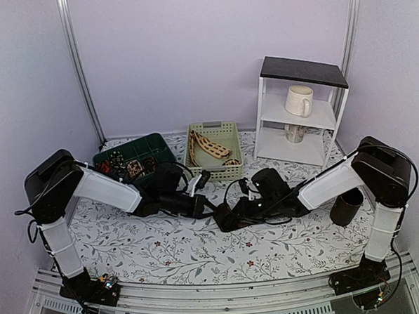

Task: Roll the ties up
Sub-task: Roll the tie at the center of the board.

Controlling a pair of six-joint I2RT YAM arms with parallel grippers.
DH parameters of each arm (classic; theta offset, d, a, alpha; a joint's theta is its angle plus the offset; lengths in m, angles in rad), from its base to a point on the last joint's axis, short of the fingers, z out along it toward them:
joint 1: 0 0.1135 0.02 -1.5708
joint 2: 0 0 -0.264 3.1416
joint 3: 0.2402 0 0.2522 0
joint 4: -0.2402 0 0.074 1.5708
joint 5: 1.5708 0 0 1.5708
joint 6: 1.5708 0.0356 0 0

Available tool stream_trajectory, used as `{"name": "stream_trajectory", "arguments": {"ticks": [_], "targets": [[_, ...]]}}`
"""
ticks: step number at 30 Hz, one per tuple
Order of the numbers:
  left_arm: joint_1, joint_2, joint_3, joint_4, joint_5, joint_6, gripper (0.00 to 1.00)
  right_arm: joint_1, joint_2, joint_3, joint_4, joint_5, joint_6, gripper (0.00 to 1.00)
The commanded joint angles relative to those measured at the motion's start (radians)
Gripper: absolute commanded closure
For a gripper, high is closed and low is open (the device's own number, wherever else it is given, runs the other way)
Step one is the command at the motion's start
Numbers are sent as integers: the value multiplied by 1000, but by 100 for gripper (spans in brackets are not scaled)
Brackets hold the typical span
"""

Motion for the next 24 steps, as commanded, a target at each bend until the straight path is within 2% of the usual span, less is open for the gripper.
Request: {"name": "stream_trajectory", "arguments": {"ticks": [1, 10, 12, 15, 18, 24], "targets": [[-11, 21, 32, -27, 15, 29, 100, 1, -55, -11, -6, 37, -3, 85], [-27, 54, 62, -27, 42, 30, 100, -5, -105, -52, -23, 119, 1, 85], [-31, 63, 74, -32, 49, 33, 100, -6, -105, -101, 20, 167, 25, 80], [-41, 70, 90, -42, 53, 40, 100, -12, -125, -175, 105, 184, 76, 79], [-51, 79, 105, -48, 52, 45, 100, -30, -174, -180, 96, 184, 58, 78], [-62, 144, 156, -57, 63, 55, 100, -49, -262, -184, 17, 194, 20, 69]]}}
